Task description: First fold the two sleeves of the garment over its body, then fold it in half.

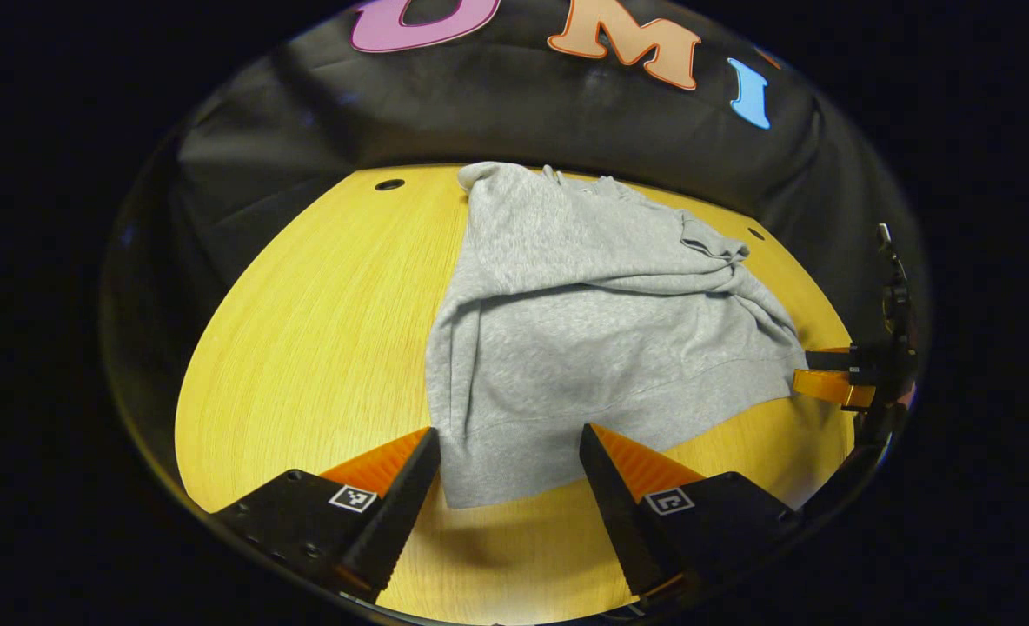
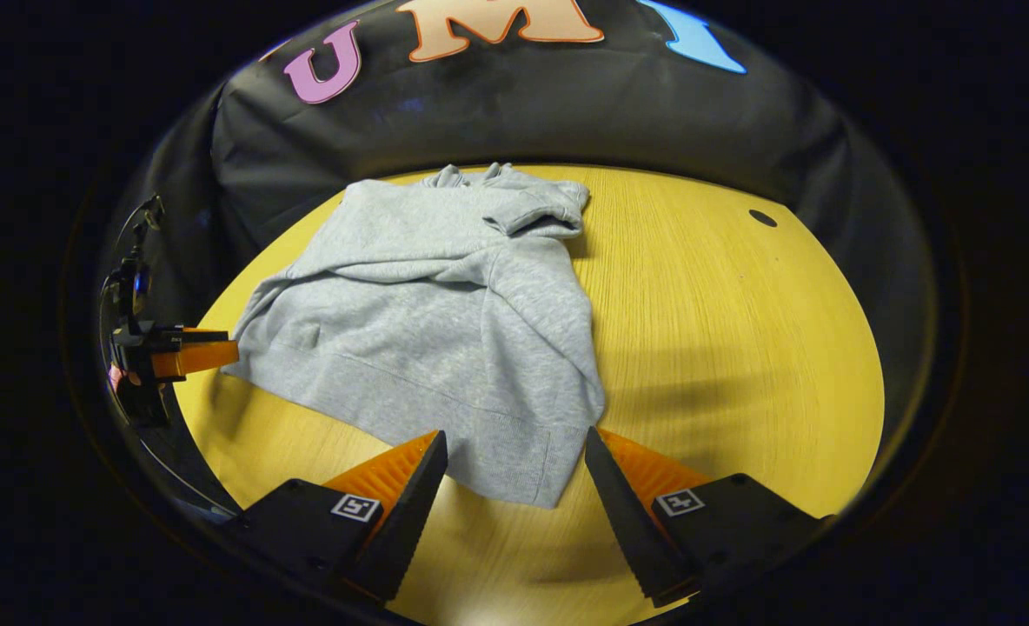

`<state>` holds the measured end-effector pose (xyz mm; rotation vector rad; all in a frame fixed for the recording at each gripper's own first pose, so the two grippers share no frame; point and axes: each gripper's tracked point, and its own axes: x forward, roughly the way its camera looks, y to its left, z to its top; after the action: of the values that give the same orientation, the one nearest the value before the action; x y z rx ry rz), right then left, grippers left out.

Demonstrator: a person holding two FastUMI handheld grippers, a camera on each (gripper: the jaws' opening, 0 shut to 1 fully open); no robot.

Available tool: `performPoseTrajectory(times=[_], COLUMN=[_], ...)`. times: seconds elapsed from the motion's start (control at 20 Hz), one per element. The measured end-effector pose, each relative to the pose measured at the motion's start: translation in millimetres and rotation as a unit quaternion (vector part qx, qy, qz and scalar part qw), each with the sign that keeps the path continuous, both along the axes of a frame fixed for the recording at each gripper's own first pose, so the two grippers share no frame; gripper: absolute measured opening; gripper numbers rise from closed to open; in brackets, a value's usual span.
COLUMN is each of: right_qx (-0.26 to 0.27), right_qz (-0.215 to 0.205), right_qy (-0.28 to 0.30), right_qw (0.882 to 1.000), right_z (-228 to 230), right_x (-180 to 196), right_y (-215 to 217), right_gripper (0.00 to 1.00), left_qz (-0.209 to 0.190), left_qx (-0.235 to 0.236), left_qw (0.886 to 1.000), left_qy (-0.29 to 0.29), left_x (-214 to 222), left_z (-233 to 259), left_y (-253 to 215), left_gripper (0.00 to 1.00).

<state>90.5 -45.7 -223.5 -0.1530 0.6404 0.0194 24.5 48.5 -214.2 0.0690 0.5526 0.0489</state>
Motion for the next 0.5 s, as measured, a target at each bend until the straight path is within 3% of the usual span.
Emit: performPoseTrajectory(times=[0.2, 0.5], right_qx=[-0.015, -0.039], right_qz=[0.003, 0.011], right_qy=[-0.006, -0.005], right_qw=[1.000, 0.999], right_z=[-1, 0], right_x=[1, -2], right_y=[-1, -4], right_gripper=[0.96, 0.94], left_qz=[0.029, 0.013], left_qx=[-0.001, 0.021], left_qw=[0.999, 1.000], left_qy=[0.013, 0.004], left_x=[-4, -4], left_z=[-18, -16], left_y=[9, 8], left_gripper=[0.95, 0.96])
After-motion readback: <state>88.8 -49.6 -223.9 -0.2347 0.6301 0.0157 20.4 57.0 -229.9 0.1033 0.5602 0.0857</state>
